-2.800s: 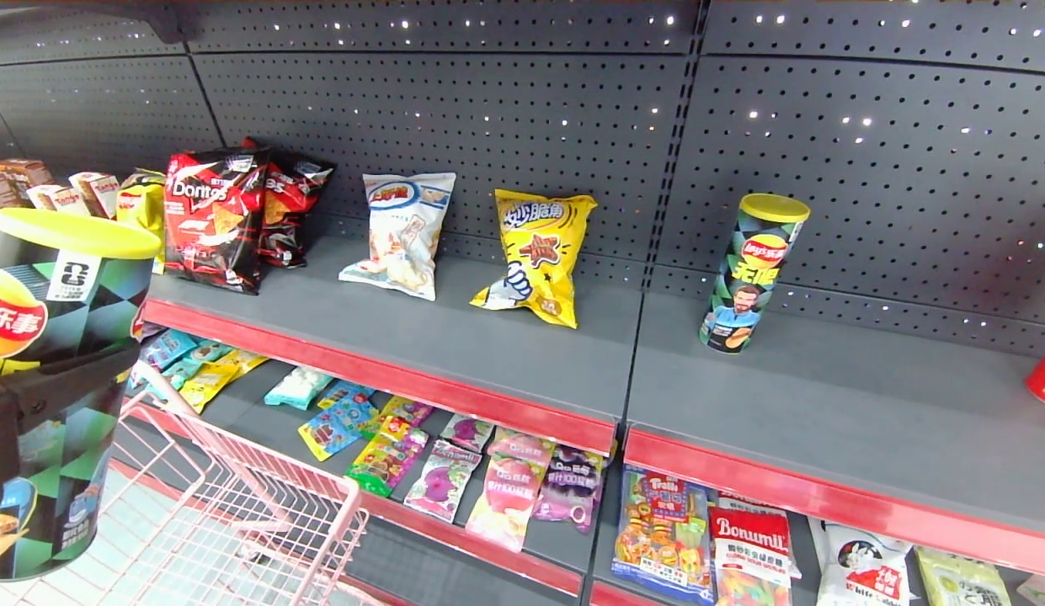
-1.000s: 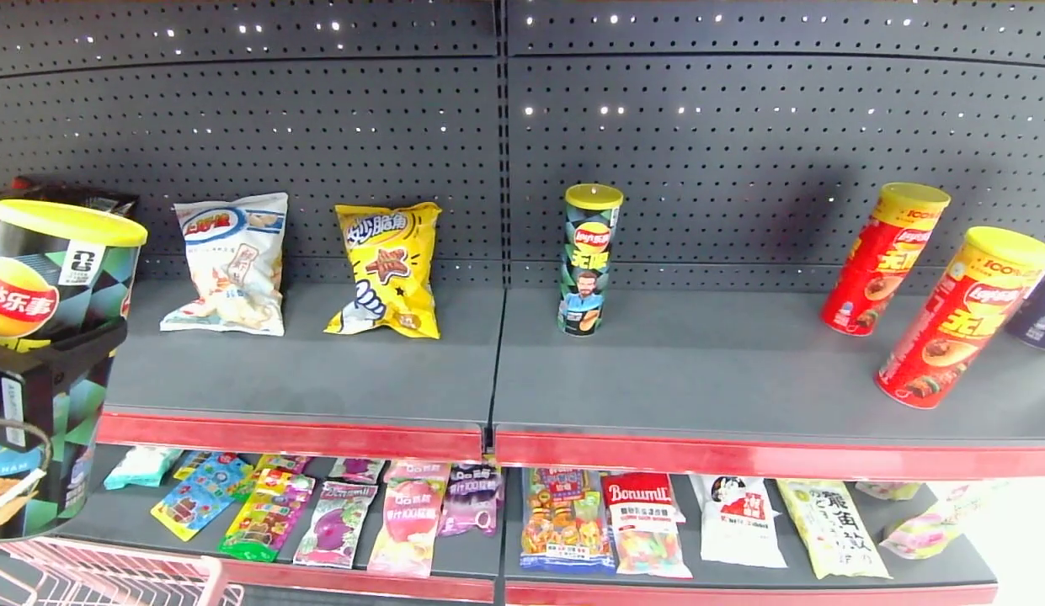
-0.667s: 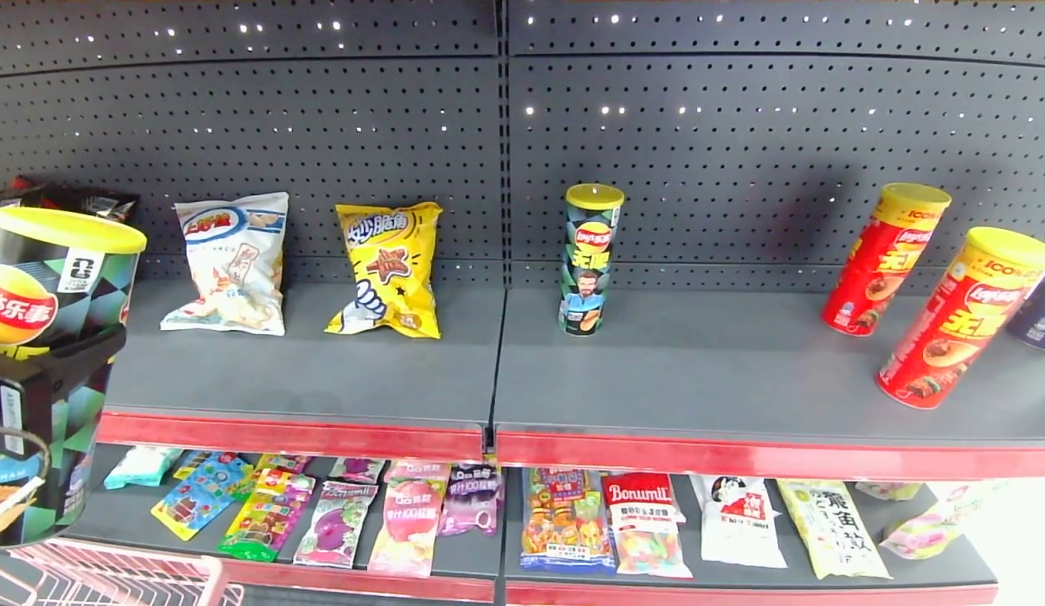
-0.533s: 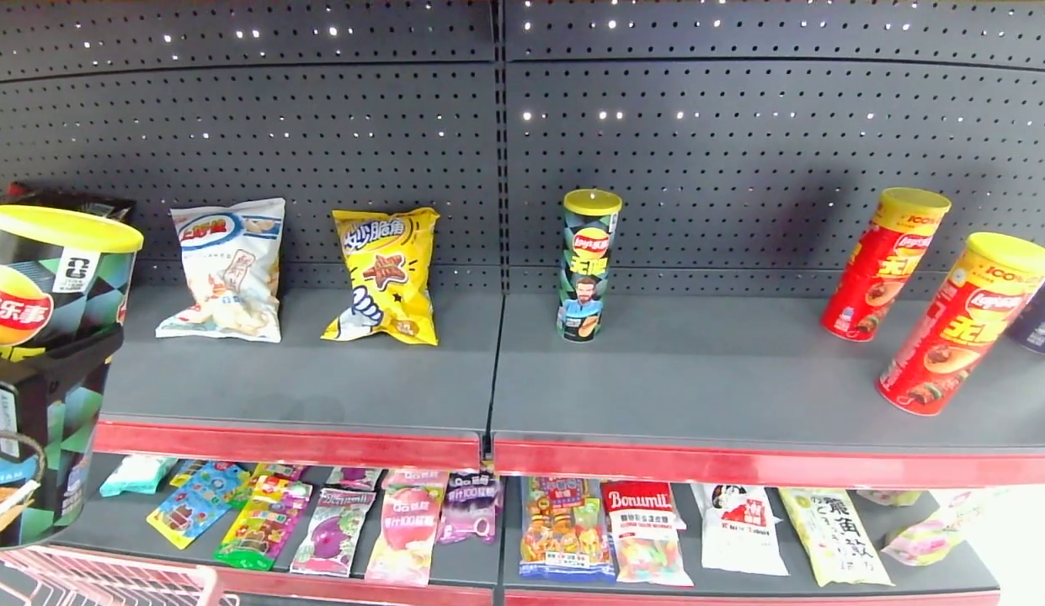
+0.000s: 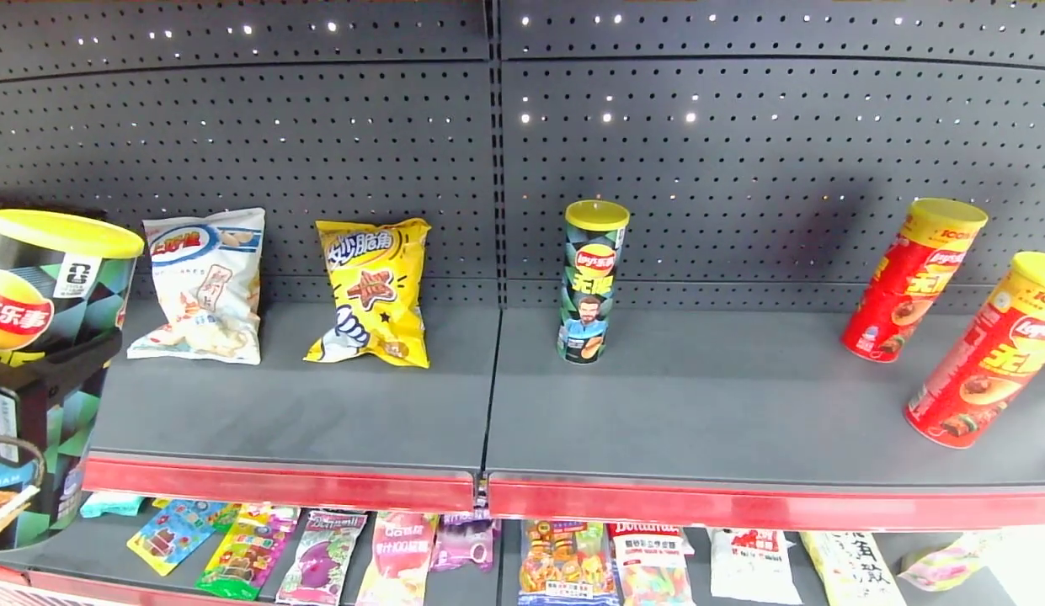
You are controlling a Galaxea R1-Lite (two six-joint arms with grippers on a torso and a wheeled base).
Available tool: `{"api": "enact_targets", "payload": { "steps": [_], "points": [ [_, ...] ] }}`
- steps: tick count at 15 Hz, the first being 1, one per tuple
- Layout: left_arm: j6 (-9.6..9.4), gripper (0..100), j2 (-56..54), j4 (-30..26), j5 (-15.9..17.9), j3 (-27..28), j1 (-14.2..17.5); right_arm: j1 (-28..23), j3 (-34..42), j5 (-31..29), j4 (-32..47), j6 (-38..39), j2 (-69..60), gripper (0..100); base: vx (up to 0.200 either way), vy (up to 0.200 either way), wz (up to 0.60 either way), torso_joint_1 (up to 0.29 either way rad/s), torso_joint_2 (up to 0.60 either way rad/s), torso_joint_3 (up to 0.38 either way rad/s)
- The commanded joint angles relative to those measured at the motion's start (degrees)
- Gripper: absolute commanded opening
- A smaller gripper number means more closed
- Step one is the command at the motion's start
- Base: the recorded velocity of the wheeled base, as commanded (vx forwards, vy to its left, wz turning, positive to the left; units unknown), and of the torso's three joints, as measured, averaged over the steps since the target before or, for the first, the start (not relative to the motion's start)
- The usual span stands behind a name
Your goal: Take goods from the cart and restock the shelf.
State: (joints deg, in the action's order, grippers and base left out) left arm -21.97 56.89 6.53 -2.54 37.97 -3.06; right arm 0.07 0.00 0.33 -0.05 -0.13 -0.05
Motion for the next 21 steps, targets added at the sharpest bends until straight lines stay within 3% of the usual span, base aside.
{"api": "enact_targets", "payload": {
  "steps": [1,4,5,7,8,9,10,11,12,13,14,15,17,18,21],
  "points": [
    [0.17,0,-0.47,0.06,0.34,0.08,-0.02,0.01,0.0,0.02,-0.04,-0.13,0.05,100,0.0,0.0,0.0,0.0,0.0,0.0],
    [0.52,0,-2.31,-0.03,1.48,-0.71,-0.02,0.1,0.0,0.11,0.05,-0.31,0.22,100,0.0,0.0,0.0,0.0,0.0,0.0],
    [0.52,0,-6.09,-0.56,3.33,-2.29,-0.1,0.1,-0.18,0.2,0.31,-0.57,0.22,100,0.0,0.0,0.0,0.0,0.0,0.0],
    [0.17,0,-10.58,-3.37,5.61,-3.7,-0.1,0.1,-0.18,0.11,0.31,-1.62,0.84,100,0.0,0.0,0.0,0.0,0.0,0.0],
    [-0.01,0,-14.53,-7.33,6.75,-3.7,-0.1,0.37,-2.64,1.16,0.05,-2.41,2.86,100,0.0,0.0,0.0,0.0,0.0,0.0],
    [-0.09,0,-15.67,-8.38,6.84,-3.78,-0.19,0.54,-9.49,2.57,0.66,-1.45,10.33,100,0.0,0.0,0.0,0.0,0.0,0.0],
    [0.26,0,-16.2,-8.64,6.93,-3.96,-0.19,0.37,-22.94,2.48,0.14,4.88,26.24,100,0.0,0.0,0.0,0.0,0.0,0.0],
    [0.52,0,-16.46,-8.2,7.9,-4.31,-0.19,0.63,-31.2,3.01,0.31,6.73,34.68,100,0.0,0.0,0.0,0.0,0.0,0.0],
    [0.7,0,-16.2,-7.59,9.65,-4.4,-0.28,1.51,-33.57,4.5,0.05,3.56,38.63,100,0.0,0.0,0.0,0.0,0.0,0.0],
    [1.31,0,-16.38,-6.45,11.41,-4.49,-0.28,3.62,-34.19,6.53,-0.83,-1.45,41.71,100,0.0,0.0,0.0,0.0,0.0,0.0],
    [1.31,0,-16.55,-6.18,10.97,-4.4,-0.28,4.85,-34.89,6.35,-2.15,-3.91,44.96,100,0.0,0.0,0.0,0.0,0.0,0.0],
    [1.4,0,-16.29,-6.18,10.45,-4.05,-0.19,5.46,-36.04,7.05,-2.41,-4.35,46.89,100,0.0,0.0,0.0,0.0,0.0,0.0],
    [2.28,0,-15.76,-6.27,11.06,-4.22,-0.28,11.79,-36.21,8.81,-1.88,-5.05,48.65,100,0.0,0.0,0.0,0.0,0.0,0.0],
    [4.21,0,-15.58,-6.09,12.56,-4.22,-0.37,16.8,-35.68,8.9,-1.27,-5.05,49.71,100,0.0,0.0,0.0,0.0,0.0,0.0],
    [4.13,0,-15.94,-6.01,17.48,-3.61,-0.72,18.65,-36.12,10.31,-0.21,-4.7,54.89,100,0.0,0.0,0.0,0.0,0.0,0.0]
  ]
}}
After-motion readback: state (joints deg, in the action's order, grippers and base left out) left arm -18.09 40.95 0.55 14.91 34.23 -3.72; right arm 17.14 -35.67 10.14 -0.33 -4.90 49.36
